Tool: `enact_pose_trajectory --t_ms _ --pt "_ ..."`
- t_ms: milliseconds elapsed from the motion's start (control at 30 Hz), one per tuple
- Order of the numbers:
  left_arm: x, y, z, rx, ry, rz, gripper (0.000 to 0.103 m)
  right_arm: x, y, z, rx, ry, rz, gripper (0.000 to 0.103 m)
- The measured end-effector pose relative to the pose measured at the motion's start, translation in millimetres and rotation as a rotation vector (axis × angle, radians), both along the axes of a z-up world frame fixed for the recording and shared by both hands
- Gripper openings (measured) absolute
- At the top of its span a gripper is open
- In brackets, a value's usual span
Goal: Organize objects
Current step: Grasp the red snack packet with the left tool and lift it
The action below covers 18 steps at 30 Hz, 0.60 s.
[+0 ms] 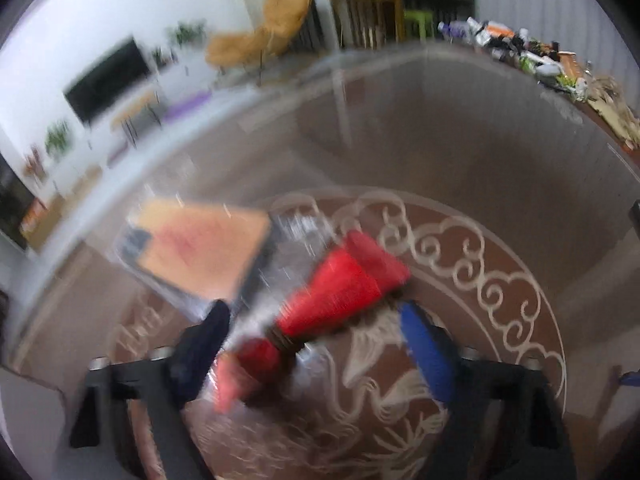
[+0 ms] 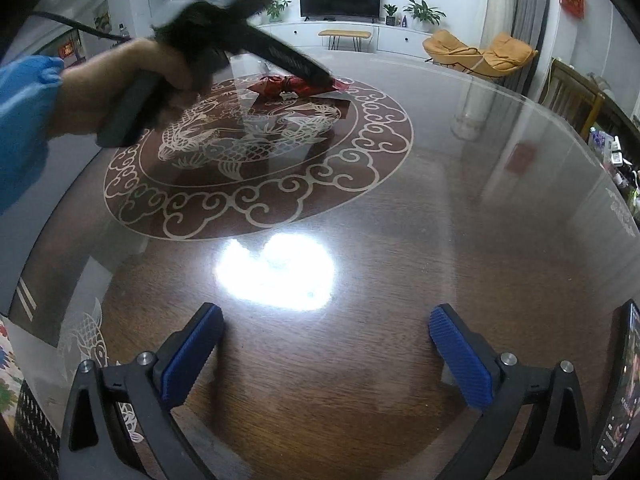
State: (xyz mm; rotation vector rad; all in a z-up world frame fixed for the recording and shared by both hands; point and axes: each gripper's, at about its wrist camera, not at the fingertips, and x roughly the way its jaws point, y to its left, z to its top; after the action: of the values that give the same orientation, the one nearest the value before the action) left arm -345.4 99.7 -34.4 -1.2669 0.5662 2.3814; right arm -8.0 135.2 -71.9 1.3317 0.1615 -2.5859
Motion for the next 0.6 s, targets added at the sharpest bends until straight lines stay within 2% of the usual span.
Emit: enact_pose_trajectory --t_ms 67,100,133,167,267,333,400,433,467,500,600 --pt "11.5 -7.3 -0.5 0.051 -0.027 0.029 0.055 0.1 1.8 0.4 -0.014 0.002 -0.002 0.103" --pt "17.4 -12.5 0.2 0.093 -0.070 0.044 0.048 0.2 2.8 0.6 -0.023 0.003 -0.003 0.103" --pt "24.9 -16.8 1.3 0.134 -0.111 0.046 0.045 0.3 3.7 0.8 -0.031 0.004 -0.004 0.103" --pt "29.9 -16.6 2.1 0.146 -0.121 0.041 0.046 0.3 4.7 0.9 -0.036 0.005 -0.006 0.103" --pt "47.5 -12.3 3.3 0.099 -0.091 0.017 0.048 0.1 8.2 1.7 -0.055 0.007 -0.016 0.103" --pt "49.6 -5.5 -0.3 0.046 -0.072 -0.001 0.068 -1.2 10.3 1.9 -0.064 0.008 -0.018 0.103" --pt "47.1 0.8 -4.2 0.023 -0.044 0.003 0.069 -1.3 10.1 1.5 -0.063 0.008 -0.018 0.103" --pt "45.1 1.7 -5.4 0.038 -0.048 0.022 0.064 -1.6 10.8 1.2 -0.060 0.008 -0.017 0.103" --pt "44.6 -1.4 -4.9 0.065 -0.046 0.049 0.054 -1.5 10.4 1.2 -0.058 0.008 -0.017 0.103" --pt "44.1 -5.8 -4.7 0.087 -0.044 0.081 0.024 -1.5 10.3 1.2 -0.056 0.007 -0.017 0.103" --pt "56.6 -27.5 -5.4 0.143 -0.043 0.182 0.022 -2.6 9.9 1.2 -0.054 0.007 -0.016 0.103"
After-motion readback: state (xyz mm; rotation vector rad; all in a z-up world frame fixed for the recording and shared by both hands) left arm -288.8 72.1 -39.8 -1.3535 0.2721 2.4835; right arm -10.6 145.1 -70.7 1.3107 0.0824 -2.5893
